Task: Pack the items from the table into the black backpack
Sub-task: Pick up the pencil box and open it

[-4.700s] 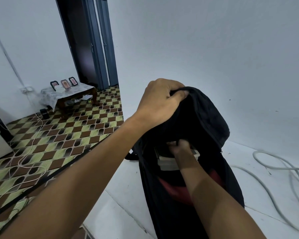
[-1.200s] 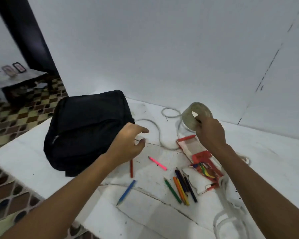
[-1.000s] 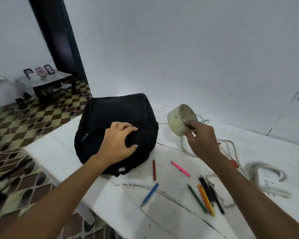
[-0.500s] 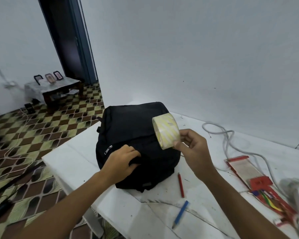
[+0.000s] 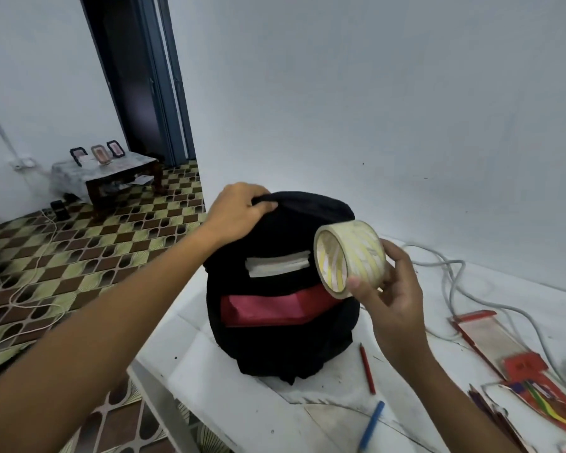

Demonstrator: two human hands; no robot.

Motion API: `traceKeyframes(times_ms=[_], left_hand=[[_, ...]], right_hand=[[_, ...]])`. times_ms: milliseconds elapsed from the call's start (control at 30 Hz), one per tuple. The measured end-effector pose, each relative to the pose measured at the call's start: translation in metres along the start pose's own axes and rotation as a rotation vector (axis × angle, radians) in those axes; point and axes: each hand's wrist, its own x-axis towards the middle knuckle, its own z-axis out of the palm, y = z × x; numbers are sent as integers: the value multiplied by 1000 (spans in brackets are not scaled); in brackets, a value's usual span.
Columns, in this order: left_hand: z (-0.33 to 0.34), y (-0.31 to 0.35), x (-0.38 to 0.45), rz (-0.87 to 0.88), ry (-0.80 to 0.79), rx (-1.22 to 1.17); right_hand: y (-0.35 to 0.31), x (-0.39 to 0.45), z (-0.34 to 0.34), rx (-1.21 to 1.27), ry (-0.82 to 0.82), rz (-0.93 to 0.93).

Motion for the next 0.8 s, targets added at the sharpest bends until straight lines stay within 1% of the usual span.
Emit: traceKeyframes(times_ms=[167, 300, 433, 533, 633, 700, 800], left_hand=[[-21, 17, 25, 136, 119, 44], [-33, 20, 37, 185, 153, 93], [-31, 16, 33, 194, 132, 65], [-30, 14, 30, 210, 113, 40], [-32, 14, 31, 207, 96, 27], [-33, 16, 32, 201, 87, 11], [-30, 20, 31, 199, 82, -14]], right_hand=[[26, -17, 13, -181, -106, 45], [48, -9, 43, -191, -87, 171], [60, 18, 80, 10, -83, 296], [71, 36, 111, 212, -57, 489], [87, 51, 138, 311, -4, 661], [98, 60, 153, 330, -1, 702], [112, 72, 164, 354, 2, 696]])
